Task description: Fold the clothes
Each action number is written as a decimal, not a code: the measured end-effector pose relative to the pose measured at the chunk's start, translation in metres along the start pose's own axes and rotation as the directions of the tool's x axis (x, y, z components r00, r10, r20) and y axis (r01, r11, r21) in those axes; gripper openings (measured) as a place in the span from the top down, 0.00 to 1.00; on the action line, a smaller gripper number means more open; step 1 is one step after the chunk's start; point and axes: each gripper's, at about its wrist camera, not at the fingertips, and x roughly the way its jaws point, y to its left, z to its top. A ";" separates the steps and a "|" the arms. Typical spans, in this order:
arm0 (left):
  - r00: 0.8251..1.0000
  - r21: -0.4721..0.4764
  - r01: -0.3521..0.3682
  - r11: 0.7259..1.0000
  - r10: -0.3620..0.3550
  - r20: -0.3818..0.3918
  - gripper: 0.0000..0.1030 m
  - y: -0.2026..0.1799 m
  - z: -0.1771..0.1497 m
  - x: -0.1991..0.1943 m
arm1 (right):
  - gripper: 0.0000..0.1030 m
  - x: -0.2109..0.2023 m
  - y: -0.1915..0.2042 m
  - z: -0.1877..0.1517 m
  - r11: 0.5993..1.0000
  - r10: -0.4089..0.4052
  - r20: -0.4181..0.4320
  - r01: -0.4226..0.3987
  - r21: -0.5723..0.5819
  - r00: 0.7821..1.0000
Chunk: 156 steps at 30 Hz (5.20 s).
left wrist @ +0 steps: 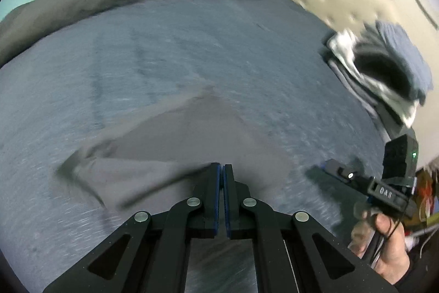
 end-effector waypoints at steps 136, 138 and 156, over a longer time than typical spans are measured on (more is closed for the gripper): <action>0.994 0.158 -0.099 0.982 0.106 -0.036 0.98 0.055 0.091 0.109 | 0.98 0.040 -0.010 0.008 0.998 -0.003 -0.144 -0.006 -0.062 0.990; 0.992 0.154 -0.111 0.982 0.119 -0.042 0.98 0.058 0.097 0.115 | 0.98 0.038 -0.011 0.008 0.998 -0.006 -0.145 -0.003 -0.063 0.989; 0.990 0.108 -0.119 0.987 0.126 -0.060 0.89 0.068 0.110 0.131 | 0.98 0.038 -0.011 0.009 0.999 0.001 -0.140 -0.008 -0.054 0.990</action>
